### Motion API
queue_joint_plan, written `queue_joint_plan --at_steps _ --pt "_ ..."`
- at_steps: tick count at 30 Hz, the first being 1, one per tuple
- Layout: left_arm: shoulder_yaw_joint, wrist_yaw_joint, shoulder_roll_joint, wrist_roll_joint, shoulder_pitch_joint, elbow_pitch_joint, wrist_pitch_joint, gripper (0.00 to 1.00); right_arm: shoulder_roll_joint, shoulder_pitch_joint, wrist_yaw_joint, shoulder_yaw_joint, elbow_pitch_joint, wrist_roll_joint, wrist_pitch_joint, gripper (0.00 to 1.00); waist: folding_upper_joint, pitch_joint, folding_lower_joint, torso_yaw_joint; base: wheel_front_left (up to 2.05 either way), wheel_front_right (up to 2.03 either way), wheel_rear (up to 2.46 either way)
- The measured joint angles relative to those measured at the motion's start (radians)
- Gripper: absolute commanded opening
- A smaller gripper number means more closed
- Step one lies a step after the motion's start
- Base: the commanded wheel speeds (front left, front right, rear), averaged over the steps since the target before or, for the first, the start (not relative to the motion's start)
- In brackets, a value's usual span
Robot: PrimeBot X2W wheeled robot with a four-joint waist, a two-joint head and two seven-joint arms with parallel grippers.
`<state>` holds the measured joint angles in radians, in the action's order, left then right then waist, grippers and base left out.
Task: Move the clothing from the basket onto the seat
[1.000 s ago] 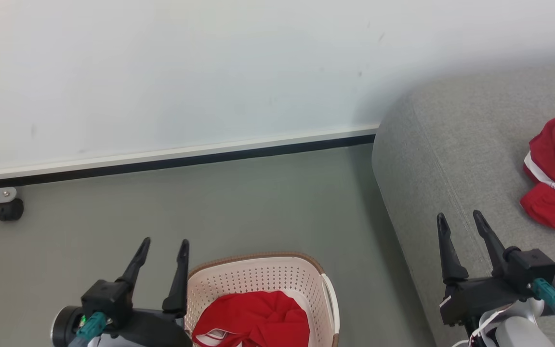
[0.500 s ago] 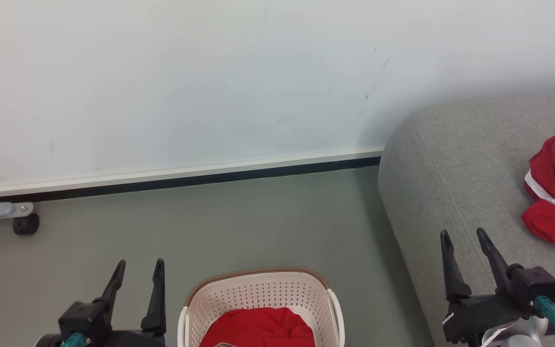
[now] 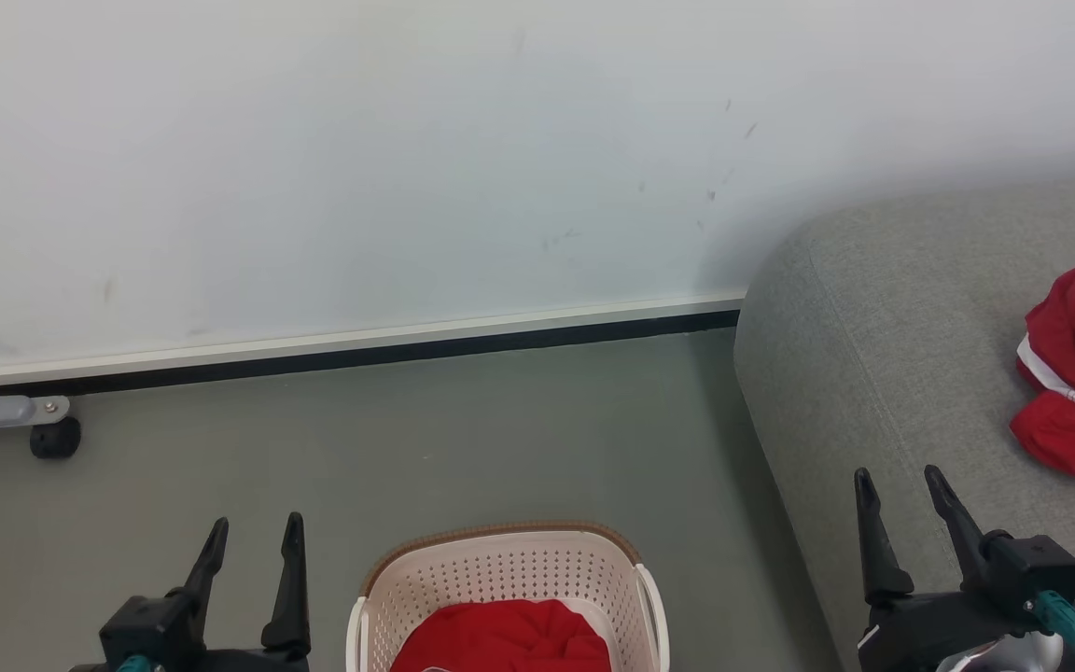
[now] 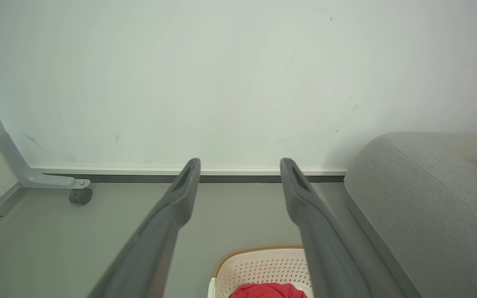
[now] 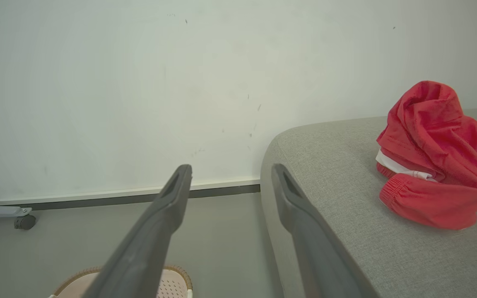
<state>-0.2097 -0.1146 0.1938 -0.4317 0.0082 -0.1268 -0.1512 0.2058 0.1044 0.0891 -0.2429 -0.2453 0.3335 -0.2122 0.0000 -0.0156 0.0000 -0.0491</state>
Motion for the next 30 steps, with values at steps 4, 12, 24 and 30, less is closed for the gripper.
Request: queue_joint_plan --at_steps 4,12,24,30 --pt "0.006 -0.001 -0.002 0.000 0.000 -0.002 0.000 1.00 -0.005 -0.012 0.000 -0.004 0.011 0.000 0.009 1.00 0.0000 0.000 0.0000 0.000 0.00 0.00 0.00" --pt "0.007 -0.001 -0.007 0.000 0.000 -0.004 0.002 1.00 -0.006 -0.013 0.008 -0.004 0.020 0.000 0.022 1.00 0.0000 0.002 0.0001 0.004 0.00 0.00 0.00" --pt "0.008 -0.002 -0.009 0.007 0.000 -0.013 0.006 1.00 -0.004 -0.013 0.009 -0.004 0.046 -0.001 0.037 1.00 0.0000 0.007 0.0001 0.008 0.00 0.00 0.00" --pt "0.000 -0.009 -0.019 0.018 -0.001 -0.009 0.009 1.00 0.002 -0.013 0.012 -0.001 0.091 -0.003 0.046 1.00 0.0000 0.032 0.0001 0.008 0.00 0.00 0.00"
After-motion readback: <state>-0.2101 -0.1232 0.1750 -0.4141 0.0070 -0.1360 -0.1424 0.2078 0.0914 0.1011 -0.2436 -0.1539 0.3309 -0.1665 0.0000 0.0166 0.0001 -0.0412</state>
